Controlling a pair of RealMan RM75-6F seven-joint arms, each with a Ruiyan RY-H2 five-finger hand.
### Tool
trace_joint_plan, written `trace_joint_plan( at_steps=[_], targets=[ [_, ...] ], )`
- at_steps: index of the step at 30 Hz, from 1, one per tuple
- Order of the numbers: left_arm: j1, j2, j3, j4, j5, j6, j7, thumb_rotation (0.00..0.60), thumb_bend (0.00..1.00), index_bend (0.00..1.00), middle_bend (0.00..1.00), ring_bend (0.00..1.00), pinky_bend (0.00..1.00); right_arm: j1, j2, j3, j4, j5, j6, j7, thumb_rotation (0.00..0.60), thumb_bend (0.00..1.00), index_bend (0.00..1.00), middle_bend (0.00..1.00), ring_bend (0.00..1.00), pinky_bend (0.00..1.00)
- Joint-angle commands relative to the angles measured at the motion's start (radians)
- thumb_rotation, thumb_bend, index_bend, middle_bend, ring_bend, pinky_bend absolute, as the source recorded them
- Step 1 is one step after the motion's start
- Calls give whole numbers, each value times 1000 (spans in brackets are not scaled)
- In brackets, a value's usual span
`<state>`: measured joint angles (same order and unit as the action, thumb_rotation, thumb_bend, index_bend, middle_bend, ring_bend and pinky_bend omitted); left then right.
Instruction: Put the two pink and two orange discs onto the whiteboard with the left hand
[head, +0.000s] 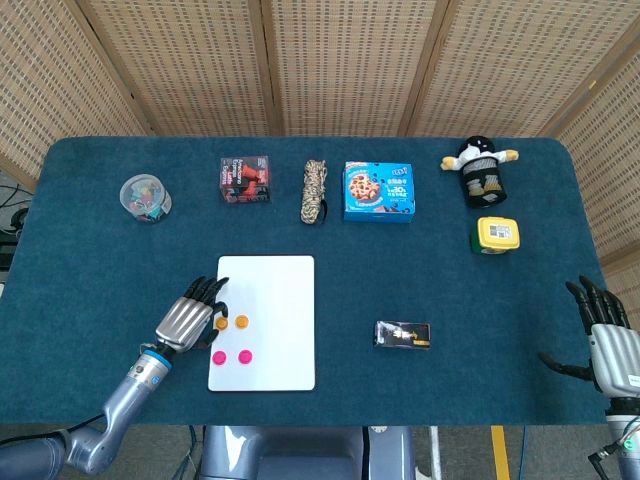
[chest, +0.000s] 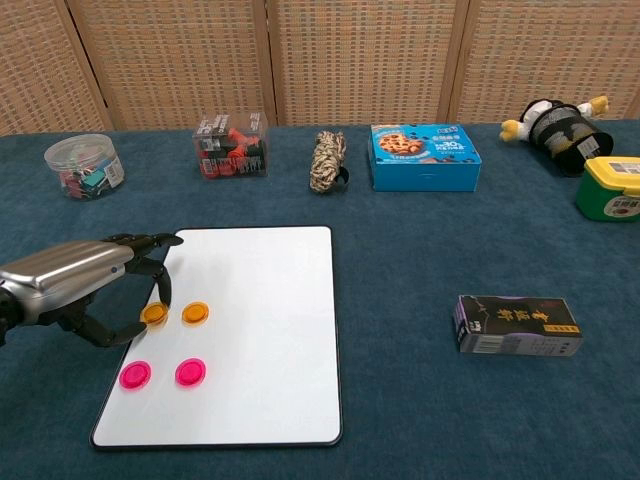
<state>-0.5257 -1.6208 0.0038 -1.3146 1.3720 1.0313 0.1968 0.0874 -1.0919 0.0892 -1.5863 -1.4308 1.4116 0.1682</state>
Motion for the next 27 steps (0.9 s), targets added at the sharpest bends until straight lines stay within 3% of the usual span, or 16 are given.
trace_joint_plan(
  at_steps=[1, 11, 22, 27],
  targets=[
    [2, 0, -1, 4, -1, 0, 1, 600, 424, 810, 0, 0, 0, 0, 0, 0, 0, 0, 0, 0, 600, 28, 0, 0, 0, 0],
    [2, -5, -2, 4, 5, -6, 1, 600, 416, 790, 0, 0, 0, 0, 0, 0, 0, 0, 1, 1, 600, 28, 0, 0, 0, 0],
    [5, 15, -1, -16, -1, -23, -2, 600, 367, 258, 0, 0, 0, 0, 0, 0, 0, -1, 0, 2, 600, 28, 0, 0, 0, 0],
    [6, 27, -5, -29, -5, -25, 2, 600, 359, 119, 0, 0, 0, 0, 0, 0, 0, -1, 0, 2, 600, 28, 0, 0, 0, 0]
  ],
)
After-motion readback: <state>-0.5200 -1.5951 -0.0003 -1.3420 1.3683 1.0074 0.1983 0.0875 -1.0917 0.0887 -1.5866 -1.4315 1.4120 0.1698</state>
